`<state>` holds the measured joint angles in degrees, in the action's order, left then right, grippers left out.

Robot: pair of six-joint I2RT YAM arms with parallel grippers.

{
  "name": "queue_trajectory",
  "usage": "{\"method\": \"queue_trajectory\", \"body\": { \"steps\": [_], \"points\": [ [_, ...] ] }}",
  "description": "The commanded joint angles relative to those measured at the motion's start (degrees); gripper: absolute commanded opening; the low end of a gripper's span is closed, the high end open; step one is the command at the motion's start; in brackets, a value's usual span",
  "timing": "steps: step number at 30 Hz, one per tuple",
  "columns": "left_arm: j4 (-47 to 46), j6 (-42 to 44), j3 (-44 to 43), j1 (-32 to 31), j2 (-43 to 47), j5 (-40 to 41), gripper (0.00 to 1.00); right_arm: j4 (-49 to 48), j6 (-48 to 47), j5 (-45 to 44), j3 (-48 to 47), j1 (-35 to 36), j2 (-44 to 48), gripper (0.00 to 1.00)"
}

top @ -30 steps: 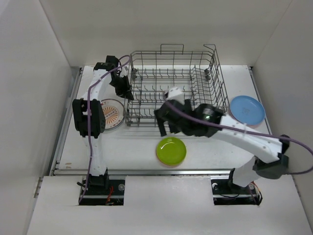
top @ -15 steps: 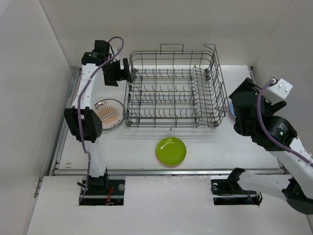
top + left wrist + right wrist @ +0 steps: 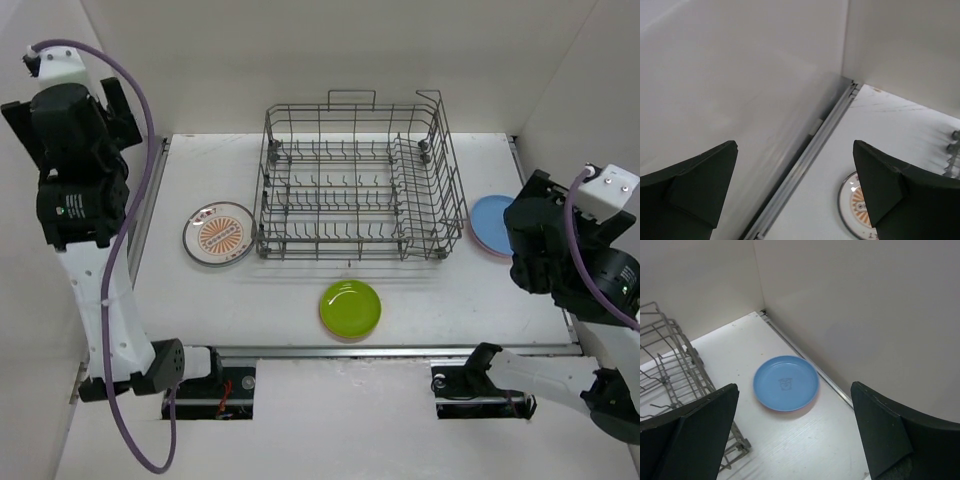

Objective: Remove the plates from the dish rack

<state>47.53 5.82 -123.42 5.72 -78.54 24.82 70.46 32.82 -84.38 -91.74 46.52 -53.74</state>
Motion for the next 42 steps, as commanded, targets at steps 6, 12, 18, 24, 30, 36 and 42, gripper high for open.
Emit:
{"method": "queue_trajectory", "body": {
  "steps": [6, 12, 18, 24, 30, 36, 42],
  "points": [
    [7.5, 2.6, 7.7, -0.4, 1.1, 3.6, 1.00, -3.3, -8.1, -16.3, 5.3, -0.1, -2.6, 1.00],
    [9.0, 1.5, 8.3, -0.4, 1.6, 1.2, 1.00, -5.2, -10.7, -16.3, 5.9, -0.1, -2.1, 1.00],
    [9.5, 0.9, 8.3, -0.4, 2.2, 1.2, 1.00, -5.2, -13.3, -16.3, 3.0, -0.1, 3.2, 1.00],
    [10.0, 0.9, 8.8, -0.4, 2.2, 0.1, 1.00, -5.2, -15.5, -16.3, 3.0, -0.1, 7.3, 1.00],
    [10.6, 0.9, 8.8, -0.4, 2.2, -1.5, 1.00, -7.0, -16.0, -16.3, 5.4, -0.1, 10.2, 1.00],
    [11.2, 0.9, 9.3, -0.4, 2.7, -2.1, 1.00, -7.0, -16.0, -16.3, 7.7, -0.1, 10.2, 1.00],
    [11.2, 1.5, 9.9, -0.4, 3.2, -2.1, 1.00, -7.0, -16.0, -16.3, 6.1, -0.1, 10.2, 1.00]
  ]
}}
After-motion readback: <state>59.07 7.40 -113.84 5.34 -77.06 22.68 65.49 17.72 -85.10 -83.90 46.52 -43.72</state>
